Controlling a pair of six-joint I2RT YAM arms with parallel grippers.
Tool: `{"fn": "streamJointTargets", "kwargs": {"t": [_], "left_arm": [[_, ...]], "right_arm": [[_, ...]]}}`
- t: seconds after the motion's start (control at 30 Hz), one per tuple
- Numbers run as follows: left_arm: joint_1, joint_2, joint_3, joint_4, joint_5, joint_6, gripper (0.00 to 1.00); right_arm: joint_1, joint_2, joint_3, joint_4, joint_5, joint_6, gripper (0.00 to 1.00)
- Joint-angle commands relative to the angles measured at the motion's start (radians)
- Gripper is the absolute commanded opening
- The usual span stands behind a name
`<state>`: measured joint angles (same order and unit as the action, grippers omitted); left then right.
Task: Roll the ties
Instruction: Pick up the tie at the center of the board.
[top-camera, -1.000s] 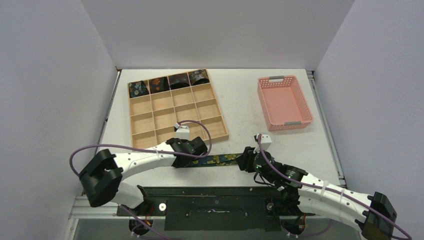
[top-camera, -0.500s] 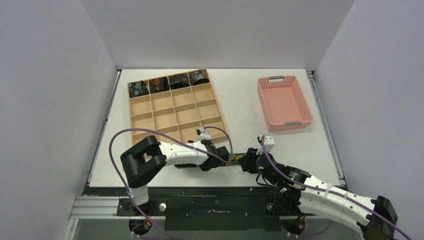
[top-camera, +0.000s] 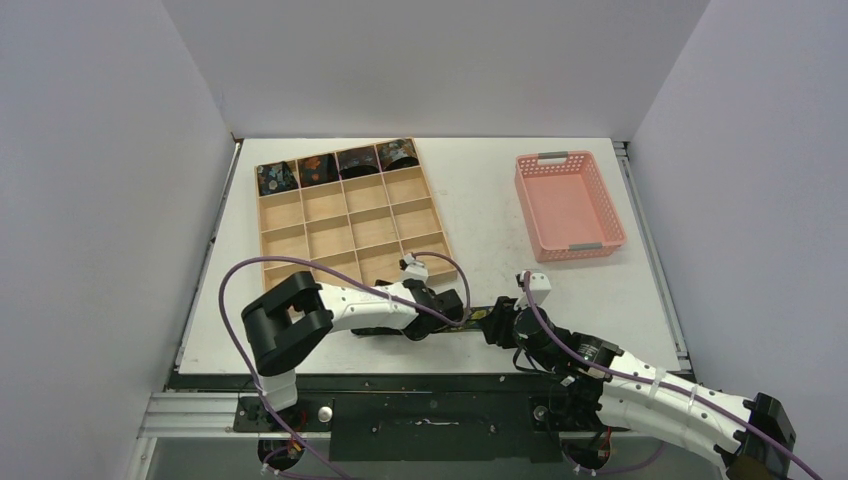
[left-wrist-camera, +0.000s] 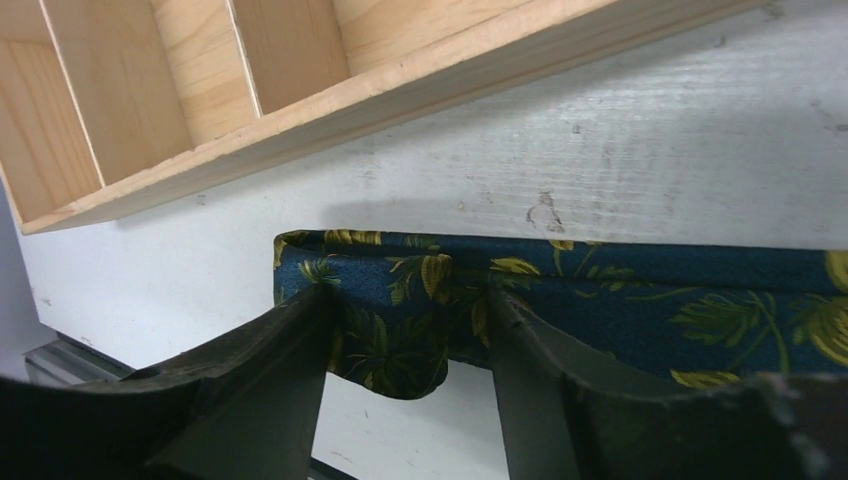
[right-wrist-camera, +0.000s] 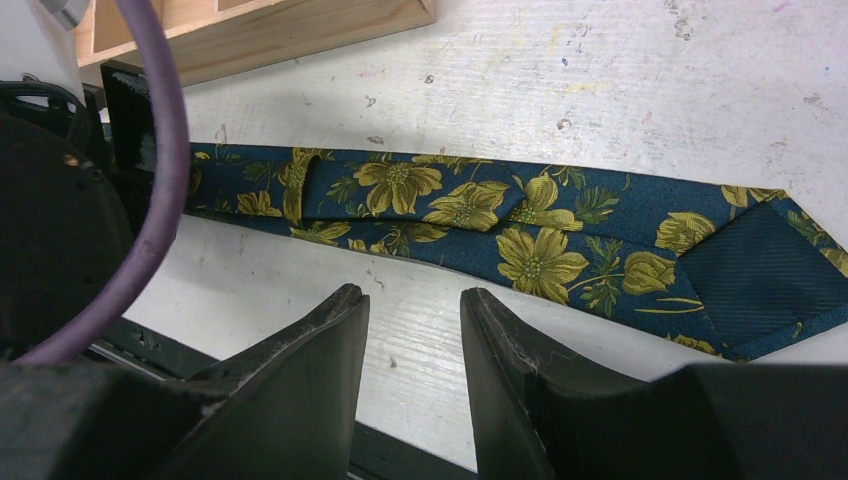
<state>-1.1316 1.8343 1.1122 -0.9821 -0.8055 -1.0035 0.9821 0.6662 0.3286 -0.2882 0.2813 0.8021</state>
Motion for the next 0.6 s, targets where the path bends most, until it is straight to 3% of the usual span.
{"fn": "streamJointTargets", "kwargs": {"t": [0.0, 0.17, 0.4, 0.5, 0.57], "left_arm": [[-0.014, -0.086, 0.001, 0.046, 0.052, -0.005, 0.58], [-0.016, -0.199, -0.031, 0.047, 0.063, -0.009, 0.62], [-0.015, -0.479, -0.143, 0.142, 0.114, 0.005, 0.62], [0.045, -0.653, -0.253, 0.316, 0.197, 0.065, 0.55], [0.139, -0.768, -0.387, 0.477, 0.326, 0.1, 0.42]], "right_arm": [[-0.002, -0.008, 0.013, 0.004, 0.036, 0.013, 0.4], [-0.002, -0.009, 0.021, -0.003, 0.041, 0.014, 0.4], [-0.001, 0.0, 0.015, 0.013, 0.028, 0.02, 0.4], [-0.002, 0.01, 0.007, 0.048, -0.001, 0.017, 0.39], [-0.002, 0.016, -0.005, 0.097, -0.035, 0.009, 0.38]]}}
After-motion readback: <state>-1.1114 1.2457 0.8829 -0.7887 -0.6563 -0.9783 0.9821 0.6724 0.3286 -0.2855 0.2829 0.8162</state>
